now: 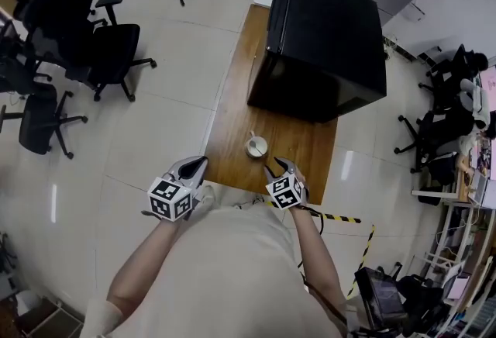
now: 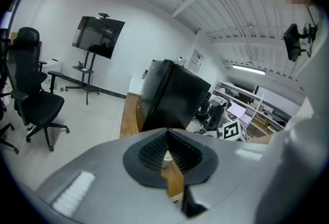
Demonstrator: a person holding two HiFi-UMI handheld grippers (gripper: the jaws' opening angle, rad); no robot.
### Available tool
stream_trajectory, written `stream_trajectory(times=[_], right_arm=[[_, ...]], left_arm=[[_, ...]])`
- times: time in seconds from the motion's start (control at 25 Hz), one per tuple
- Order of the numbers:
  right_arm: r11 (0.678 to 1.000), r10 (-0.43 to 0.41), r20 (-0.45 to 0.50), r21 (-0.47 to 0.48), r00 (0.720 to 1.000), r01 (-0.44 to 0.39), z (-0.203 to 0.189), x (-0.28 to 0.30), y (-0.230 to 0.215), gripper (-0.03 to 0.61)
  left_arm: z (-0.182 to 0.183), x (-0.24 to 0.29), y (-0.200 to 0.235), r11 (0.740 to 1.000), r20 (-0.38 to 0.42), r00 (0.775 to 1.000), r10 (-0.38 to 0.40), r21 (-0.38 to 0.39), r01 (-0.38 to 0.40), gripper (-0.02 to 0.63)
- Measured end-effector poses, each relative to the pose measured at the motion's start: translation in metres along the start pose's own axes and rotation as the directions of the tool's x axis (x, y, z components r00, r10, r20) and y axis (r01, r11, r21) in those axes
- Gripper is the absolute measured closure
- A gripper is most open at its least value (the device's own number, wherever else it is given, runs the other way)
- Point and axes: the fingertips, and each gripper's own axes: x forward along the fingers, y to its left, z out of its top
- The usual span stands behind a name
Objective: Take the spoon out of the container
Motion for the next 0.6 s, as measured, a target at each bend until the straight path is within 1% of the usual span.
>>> stream_trajectory(times=[0.24, 0.4, 0.6], right_arm=[[0.998, 0.053, -0.063, -0.029, 0.997, -0.055, -0.018, 0.046, 0.005, 0.425], [0.996, 0.089, -0.093, -0.005, 0.992, -0.09, -0.028, 0.062, 0.009, 0.425], [0.993, 0.116, -0.105, 0.021, 0.988, -0.115, -0.034, 0.074, 0.008, 0.425]], left_arm=[[0.002, 0.008, -0.004, 0.999, 0.003, 0.999, 0.045, -0.018, -0.045, 0.624], [0.002, 0.008, -0.001, 0.997, -0.001, 0.997, 0.076, -0.023, -0.076, 0.624], [0.001, 0.009, 0.002, 0.994, -0.009, 0.994, 0.107, -0.034, -0.107, 0.624]])
